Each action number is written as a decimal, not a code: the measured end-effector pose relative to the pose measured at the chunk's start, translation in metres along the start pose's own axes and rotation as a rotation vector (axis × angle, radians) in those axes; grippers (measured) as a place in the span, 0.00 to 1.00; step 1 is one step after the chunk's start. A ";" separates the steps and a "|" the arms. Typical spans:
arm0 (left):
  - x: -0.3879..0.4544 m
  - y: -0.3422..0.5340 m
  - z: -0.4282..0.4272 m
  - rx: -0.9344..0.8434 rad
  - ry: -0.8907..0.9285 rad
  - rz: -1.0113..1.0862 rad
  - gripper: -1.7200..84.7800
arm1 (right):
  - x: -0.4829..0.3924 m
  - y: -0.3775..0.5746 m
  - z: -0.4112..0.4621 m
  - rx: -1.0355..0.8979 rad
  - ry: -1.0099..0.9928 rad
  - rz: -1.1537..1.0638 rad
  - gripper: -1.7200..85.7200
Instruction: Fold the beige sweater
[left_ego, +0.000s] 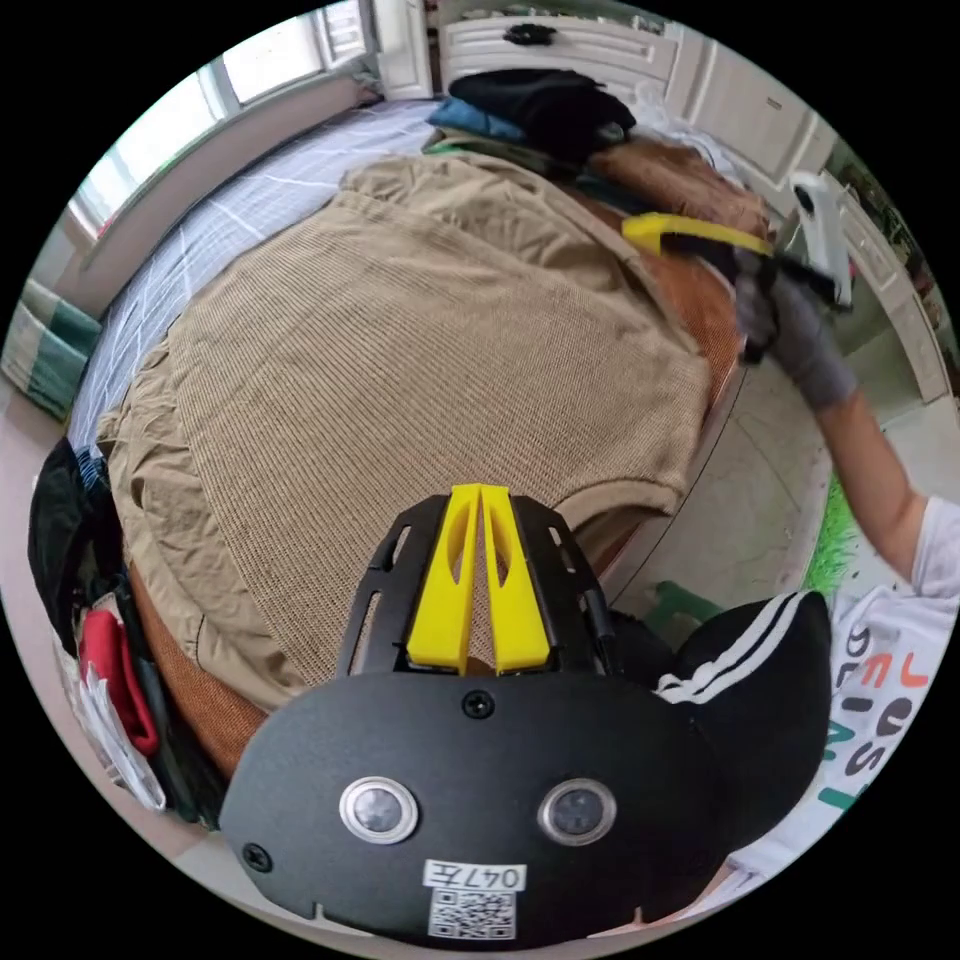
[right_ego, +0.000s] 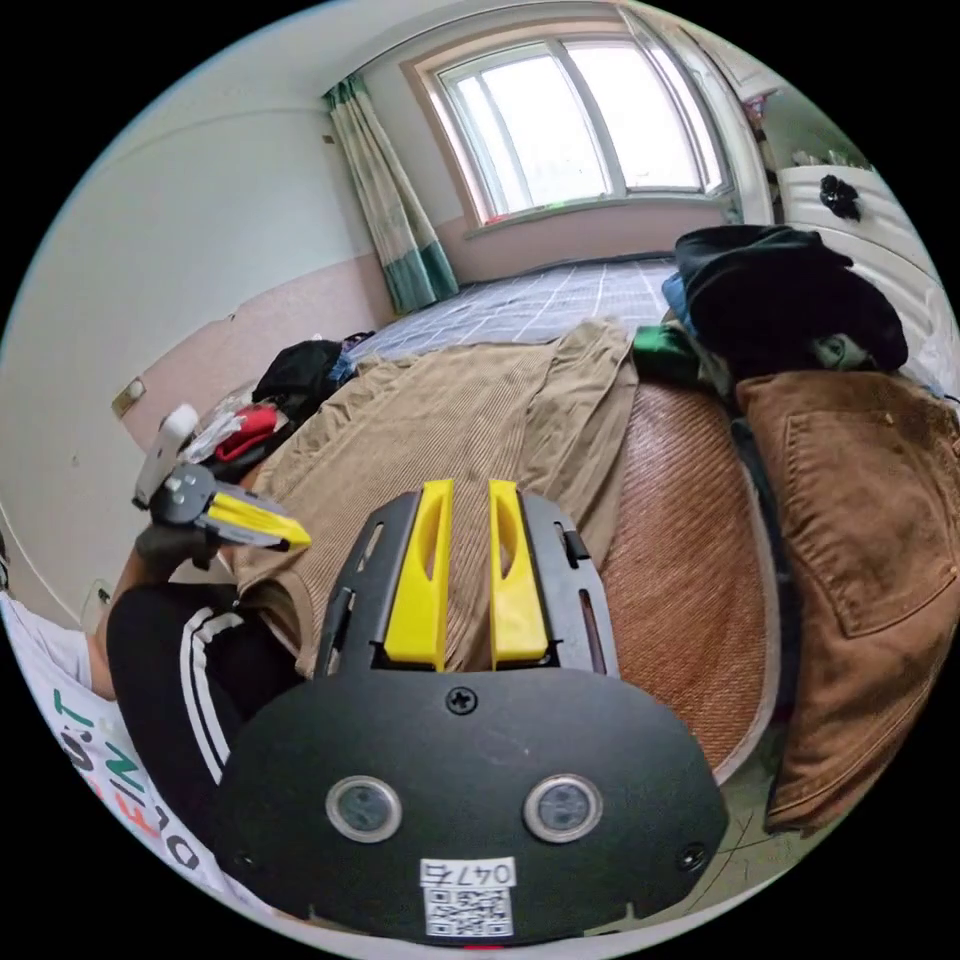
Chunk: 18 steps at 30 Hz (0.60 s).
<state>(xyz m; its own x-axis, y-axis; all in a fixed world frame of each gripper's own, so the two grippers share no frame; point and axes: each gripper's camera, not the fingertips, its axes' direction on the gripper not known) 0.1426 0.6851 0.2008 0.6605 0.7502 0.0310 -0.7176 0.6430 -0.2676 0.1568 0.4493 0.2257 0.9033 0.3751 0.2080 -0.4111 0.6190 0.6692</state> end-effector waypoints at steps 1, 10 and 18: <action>0.002 0.002 0.001 0.014 0.005 -0.002 0.01 | 0.005 -0.008 -0.001 0.015 0.027 0.009 0.07; 0.028 0.011 0.030 0.040 0.079 -0.042 0.01 | 0.056 -0.111 0.088 -0.183 0.258 0.064 0.10; 0.087 0.032 0.071 0.049 0.073 -0.040 0.01 | 0.090 -0.131 0.089 -0.189 0.332 0.089 0.02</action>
<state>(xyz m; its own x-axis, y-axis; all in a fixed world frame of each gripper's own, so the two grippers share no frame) 0.1608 0.7820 0.2636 0.7020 0.7116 -0.0300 -0.6991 0.6804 -0.2197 0.3029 0.3405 0.2205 0.7873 0.6166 -0.0041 -0.5290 0.6789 0.5092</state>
